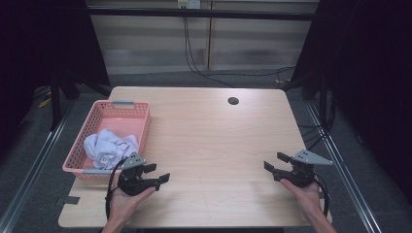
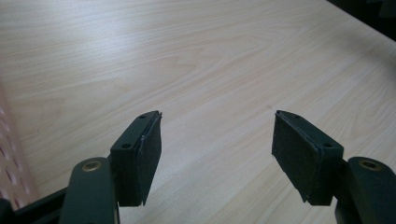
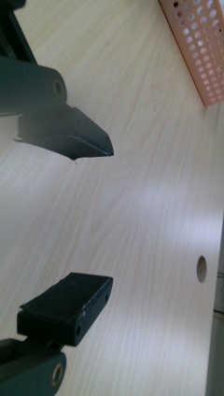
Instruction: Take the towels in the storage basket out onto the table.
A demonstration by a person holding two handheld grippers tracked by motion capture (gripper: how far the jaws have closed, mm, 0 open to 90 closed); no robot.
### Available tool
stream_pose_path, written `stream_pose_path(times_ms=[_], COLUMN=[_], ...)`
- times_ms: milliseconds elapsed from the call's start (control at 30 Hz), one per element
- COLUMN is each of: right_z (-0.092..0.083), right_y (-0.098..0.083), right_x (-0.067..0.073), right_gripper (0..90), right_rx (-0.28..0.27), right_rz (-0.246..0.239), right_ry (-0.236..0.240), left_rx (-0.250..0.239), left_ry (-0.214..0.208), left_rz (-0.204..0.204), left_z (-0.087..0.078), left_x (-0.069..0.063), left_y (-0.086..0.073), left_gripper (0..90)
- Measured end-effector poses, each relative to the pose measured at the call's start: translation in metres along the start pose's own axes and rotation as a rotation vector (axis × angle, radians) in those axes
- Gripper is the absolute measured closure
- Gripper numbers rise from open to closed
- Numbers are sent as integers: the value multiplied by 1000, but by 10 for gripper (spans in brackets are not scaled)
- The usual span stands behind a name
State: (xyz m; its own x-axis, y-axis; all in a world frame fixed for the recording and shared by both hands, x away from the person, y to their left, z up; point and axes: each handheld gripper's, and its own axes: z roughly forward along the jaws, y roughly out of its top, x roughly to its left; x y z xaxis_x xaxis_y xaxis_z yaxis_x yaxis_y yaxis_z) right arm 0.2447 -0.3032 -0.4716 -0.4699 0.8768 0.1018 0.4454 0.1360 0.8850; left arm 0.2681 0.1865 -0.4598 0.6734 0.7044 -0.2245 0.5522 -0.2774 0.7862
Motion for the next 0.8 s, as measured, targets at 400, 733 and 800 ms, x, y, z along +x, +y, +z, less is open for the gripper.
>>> stream_pose_path(times_ms=[400,733,800], right_z=[2,-23,-21], right_y=[-8,-8,-6], right_x=[2,5,8], right_gripper=[293,285,285], right_rx=[72,37,35], right_rz=[-12,-13,-22], right_ry=[53,33,39], left_rx=[-13,-89,-91], left_ry=[1,38,56], left_rz=[10,41,40], left_z=[-3,-43,-53], left_x=[-7,0,7], left_y=[14,27,30], left_gripper=[352,323,291])
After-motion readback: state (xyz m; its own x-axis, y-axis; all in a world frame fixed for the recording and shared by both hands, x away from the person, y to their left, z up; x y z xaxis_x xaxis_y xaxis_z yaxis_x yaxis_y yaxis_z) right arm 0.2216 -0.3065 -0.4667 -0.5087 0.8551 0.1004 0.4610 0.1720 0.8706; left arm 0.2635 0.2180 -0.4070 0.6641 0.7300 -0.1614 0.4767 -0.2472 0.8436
